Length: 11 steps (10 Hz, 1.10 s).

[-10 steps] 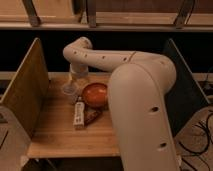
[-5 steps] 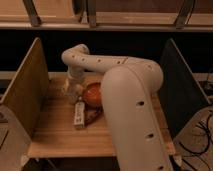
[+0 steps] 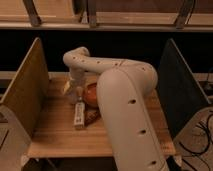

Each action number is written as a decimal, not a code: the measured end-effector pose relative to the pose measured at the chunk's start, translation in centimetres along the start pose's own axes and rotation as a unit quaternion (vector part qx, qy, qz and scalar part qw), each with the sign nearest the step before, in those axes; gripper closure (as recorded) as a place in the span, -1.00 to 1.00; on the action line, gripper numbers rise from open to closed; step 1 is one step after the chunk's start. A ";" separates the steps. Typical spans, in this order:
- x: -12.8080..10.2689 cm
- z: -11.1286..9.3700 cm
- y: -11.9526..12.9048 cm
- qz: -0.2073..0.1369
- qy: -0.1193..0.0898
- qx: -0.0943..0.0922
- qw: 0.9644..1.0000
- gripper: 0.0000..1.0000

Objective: Place the ceramic cup in the ceramic bowl

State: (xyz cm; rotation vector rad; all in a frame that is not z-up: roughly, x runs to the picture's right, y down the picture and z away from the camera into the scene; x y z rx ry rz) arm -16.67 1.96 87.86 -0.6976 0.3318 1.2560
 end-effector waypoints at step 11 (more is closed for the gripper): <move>-3.7 0.6 0.7 -0.019 -0.020 -0.044 0.999 0.91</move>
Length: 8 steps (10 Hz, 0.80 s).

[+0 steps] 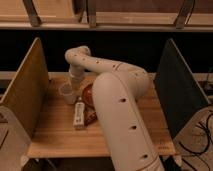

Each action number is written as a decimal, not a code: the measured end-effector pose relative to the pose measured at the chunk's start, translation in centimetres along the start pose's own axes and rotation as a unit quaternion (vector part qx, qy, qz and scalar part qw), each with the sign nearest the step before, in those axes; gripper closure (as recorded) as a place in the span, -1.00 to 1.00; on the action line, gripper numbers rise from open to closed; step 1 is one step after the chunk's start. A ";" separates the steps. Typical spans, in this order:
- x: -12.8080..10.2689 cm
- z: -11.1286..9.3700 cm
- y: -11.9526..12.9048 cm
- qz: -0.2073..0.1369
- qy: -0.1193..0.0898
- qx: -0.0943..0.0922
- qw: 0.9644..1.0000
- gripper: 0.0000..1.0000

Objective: Place the ceramic cup in the ceramic bowl

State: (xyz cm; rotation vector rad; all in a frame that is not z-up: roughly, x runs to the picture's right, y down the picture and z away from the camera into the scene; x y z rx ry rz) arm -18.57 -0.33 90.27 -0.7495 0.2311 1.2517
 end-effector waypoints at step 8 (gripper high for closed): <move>-2.1 -14.2 -4.3 0.027 -0.121 0.066 0.990 1.00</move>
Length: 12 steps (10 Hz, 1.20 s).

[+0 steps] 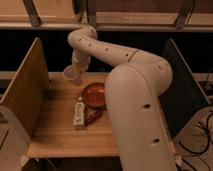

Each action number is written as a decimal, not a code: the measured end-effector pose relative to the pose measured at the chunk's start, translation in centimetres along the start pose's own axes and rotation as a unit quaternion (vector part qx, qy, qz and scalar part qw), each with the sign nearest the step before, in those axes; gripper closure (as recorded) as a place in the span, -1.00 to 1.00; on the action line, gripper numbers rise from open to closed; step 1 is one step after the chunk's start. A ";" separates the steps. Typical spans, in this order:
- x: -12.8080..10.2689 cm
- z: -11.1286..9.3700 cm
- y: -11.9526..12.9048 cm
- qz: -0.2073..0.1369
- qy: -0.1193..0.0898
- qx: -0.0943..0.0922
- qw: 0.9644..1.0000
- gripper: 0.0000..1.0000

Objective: Place the ceramic cup in the ceramic bowl

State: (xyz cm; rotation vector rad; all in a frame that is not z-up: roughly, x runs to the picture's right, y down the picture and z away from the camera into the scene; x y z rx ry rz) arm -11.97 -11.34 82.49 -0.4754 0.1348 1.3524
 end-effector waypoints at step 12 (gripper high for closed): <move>10.7 4.5 -6.7 0.229 0.062 0.042 0.971 1.00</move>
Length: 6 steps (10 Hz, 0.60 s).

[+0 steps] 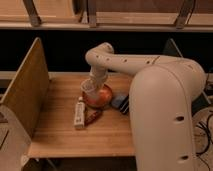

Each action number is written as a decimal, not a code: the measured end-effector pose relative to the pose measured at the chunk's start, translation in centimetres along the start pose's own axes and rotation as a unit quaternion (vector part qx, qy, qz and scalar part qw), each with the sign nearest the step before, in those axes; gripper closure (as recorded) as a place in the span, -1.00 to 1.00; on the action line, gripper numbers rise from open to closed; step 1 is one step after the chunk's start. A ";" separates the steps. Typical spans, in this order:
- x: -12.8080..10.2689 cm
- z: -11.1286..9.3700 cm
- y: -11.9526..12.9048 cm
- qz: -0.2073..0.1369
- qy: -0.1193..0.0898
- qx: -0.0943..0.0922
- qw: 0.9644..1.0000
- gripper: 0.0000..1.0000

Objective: Place the ceramic cup in the ceramic bowl

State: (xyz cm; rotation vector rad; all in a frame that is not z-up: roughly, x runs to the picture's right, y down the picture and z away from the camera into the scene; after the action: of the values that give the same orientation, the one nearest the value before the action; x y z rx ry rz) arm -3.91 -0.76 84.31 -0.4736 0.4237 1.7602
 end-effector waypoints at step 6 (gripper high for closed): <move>-1.1 2.8 0.5 0.010 -0.002 0.011 1.000 0.91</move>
State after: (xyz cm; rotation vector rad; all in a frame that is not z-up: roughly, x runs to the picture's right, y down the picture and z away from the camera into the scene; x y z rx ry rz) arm -4.40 -0.39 87.27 -0.4515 0.4466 1.7730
